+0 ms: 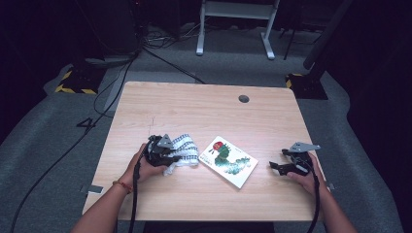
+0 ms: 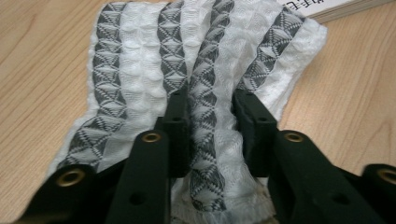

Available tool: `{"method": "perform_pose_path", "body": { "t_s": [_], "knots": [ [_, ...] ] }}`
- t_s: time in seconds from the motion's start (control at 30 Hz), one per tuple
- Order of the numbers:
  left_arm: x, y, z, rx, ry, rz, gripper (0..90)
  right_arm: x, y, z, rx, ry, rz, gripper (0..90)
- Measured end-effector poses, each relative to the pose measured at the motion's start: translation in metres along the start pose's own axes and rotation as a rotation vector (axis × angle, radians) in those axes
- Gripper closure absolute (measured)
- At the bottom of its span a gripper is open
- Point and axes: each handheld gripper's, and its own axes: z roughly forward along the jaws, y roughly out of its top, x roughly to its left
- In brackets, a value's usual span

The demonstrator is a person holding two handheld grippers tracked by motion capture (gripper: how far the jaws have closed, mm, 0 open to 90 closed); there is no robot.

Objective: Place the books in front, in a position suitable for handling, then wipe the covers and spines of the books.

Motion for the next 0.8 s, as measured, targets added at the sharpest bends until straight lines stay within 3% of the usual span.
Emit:
{"method": "perform_pose_path", "body": {
  "t_s": [0.3,0.5,0.8],
  "knots": [
    [0.0024,-0.0015,-0.0008,-0.006,-0.003,-0.005,79.0,0.0000,0.0000,0.0000,0.000,0.000,0.001,15.6],
    [-0.0010,0.0004,-0.0016,0.009,0.020,0.011,80.2,0.0000,0.0000,0.0000,0.000,-0.001,0.001,15.6],
    [-0.0008,0.0017,-0.0086,-0.024,0.028,0.004,81.3,0.0001,0.0003,0.0003,0.000,-0.001,0.004,15.6]
  ]
}}
